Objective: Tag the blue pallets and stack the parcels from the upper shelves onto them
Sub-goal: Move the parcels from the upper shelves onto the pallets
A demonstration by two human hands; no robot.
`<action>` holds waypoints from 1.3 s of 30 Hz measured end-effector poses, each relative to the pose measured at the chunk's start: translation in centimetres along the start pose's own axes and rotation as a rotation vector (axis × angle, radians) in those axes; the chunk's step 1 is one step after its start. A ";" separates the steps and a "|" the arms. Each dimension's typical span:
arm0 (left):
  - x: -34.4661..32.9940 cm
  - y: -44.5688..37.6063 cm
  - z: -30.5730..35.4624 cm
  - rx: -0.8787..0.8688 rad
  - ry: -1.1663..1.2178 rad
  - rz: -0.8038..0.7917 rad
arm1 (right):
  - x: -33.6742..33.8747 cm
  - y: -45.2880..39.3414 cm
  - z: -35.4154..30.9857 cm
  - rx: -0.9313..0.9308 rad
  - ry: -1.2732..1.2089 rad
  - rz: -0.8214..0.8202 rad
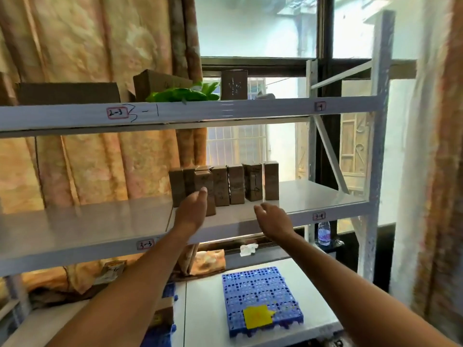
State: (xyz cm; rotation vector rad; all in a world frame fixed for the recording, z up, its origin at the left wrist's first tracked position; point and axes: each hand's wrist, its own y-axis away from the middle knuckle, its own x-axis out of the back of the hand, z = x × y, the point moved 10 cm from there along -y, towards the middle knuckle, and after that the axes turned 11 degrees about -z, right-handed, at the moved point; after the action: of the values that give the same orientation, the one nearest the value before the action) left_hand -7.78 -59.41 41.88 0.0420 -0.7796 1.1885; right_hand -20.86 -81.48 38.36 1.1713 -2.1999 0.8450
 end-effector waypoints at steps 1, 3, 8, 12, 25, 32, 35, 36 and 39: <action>0.5 -1.1 -0.6 0.009 0.003 0.037 | 0.0 -0.9 0.1 0.002 -0.012 0.015; 1.6 -2.9 -1.6 0.053 0.008 0.099 | 0.0 -2.7 0.4 -0.012 -0.034 0.037; 2.2 -6.0 -3.2 0.068 0.062 0.175 | -0.1 -7.1 0.5 -0.031 -0.003 0.055; -0.3 -7.7 -3.9 -0.001 0.208 0.117 | 1.2 -9.1 1.3 -0.042 -0.018 0.236; -4.4 -8.9 -8.4 0.267 0.112 0.049 | 1.4 -15.3 9.7 -0.250 -0.220 0.207; -3.4 -7.6 -8.0 0.280 0.093 0.130 | 1.2 -16.5 11.1 -0.323 -0.191 0.193; -2.8 -7.0 -7.6 0.269 0.097 0.162 | 1.4 -16.2 11.1 -0.329 -0.150 0.202; -2.6 -6.8 -7.5 0.260 0.094 0.161 | 1.3 -16.3 10.9 -0.339 -0.111 0.178; -2.1 -6.6 -7.8 0.279 0.118 0.150 | 1.0 -17.0 10.9 -0.371 -0.017 0.083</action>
State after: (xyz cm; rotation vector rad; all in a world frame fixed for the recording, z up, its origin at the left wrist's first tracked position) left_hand 1.52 -60.53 37.23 0.1443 -0.5164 1.4236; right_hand -8.38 -97.28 36.45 0.9140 -2.3056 0.4303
